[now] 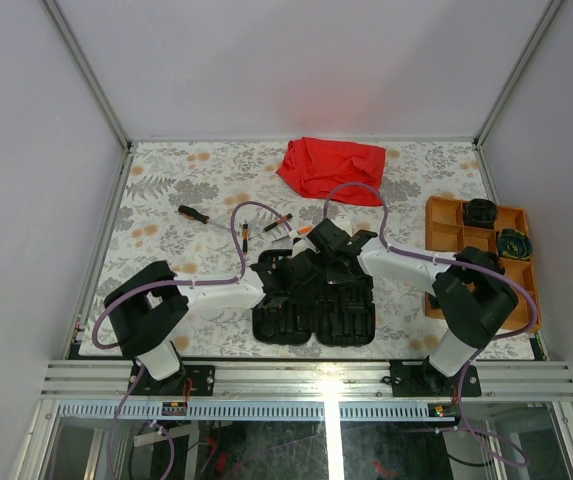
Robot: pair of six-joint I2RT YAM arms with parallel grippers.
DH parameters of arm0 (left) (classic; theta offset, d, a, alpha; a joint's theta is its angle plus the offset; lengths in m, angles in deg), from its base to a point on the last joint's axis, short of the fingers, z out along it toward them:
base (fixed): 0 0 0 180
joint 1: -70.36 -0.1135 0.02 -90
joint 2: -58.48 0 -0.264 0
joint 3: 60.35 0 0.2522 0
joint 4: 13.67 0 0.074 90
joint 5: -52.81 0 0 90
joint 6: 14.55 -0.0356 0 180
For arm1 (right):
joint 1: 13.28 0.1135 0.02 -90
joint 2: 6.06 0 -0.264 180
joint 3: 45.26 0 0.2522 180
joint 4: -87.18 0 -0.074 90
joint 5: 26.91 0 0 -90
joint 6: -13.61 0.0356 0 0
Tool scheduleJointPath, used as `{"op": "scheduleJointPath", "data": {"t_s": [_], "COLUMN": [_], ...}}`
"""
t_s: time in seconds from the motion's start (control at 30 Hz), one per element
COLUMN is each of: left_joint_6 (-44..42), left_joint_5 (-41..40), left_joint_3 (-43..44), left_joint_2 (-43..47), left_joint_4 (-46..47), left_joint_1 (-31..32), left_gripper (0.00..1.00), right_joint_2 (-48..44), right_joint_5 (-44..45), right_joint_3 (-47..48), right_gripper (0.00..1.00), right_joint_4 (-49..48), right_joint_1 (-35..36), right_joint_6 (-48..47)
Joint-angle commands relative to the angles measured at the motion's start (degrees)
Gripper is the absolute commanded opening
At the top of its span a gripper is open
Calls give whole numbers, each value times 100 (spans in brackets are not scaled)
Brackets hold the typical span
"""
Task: Sort the tools into containers
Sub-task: Place the screwdriver in the storage box.
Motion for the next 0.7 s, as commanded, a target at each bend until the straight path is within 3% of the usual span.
{"op": "scheduleJointPath", "data": {"t_s": [0.0, 0.2, 0.37, 0.67], "left_joint_6": [-141, -147, -190, -637], "left_joint_5": [596, 624, 603, 593], "left_joint_3": [-38, -61, -84, 65], "left_joint_2": [-433, -315, -62, 689], "left_joint_4": [520, 521, 434, 98], "left_joint_1": [131, 123, 128, 18], "left_gripper": [0, 0, 1, 25], "right_joint_2": [2197, 836, 289, -902], "right_joint_5": [-2113, -1509, -1329, -744], "right_joint_3": [-1604, -1437, -1001, -693], "right_gripper": [0, 1, 1, 22], "right_joint_4": [-1155, -792, -754, -519], "right_joint_1": [419, 371, 60, -201], "right_joint_6": [810, 833, 638, 202]}}
